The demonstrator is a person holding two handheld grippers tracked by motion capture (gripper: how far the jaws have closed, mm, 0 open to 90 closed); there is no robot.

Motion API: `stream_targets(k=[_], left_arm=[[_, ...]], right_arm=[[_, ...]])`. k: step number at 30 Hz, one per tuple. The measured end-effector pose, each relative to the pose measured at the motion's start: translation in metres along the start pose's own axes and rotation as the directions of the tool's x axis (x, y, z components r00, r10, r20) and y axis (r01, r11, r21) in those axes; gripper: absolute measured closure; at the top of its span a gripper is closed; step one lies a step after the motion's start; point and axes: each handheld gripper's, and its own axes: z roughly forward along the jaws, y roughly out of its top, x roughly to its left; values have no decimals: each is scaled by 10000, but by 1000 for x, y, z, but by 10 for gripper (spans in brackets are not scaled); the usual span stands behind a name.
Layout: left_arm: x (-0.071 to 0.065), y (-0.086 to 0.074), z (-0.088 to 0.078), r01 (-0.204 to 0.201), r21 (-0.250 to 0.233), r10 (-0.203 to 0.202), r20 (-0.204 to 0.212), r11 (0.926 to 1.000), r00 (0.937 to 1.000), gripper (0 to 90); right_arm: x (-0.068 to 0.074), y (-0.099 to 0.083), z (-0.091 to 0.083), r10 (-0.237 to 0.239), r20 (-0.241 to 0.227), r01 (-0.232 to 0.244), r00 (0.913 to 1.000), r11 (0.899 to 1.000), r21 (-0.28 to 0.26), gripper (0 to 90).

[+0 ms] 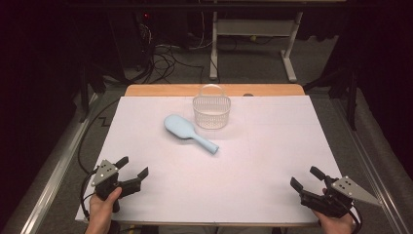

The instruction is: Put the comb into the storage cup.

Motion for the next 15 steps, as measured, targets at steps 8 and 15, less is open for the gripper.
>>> stream_targets(k=[8,15], left_arm=[[-1,0,0,116,-30,-116,175,9999,9998,150],[-2,0,0,72,13,-72,195,10000,9998,150]], right_arm=[[0,0,1,13,-17,-13,10000,10000,21,168],[-1,0,0,67,-5,-67,10000,10000,18,168]])
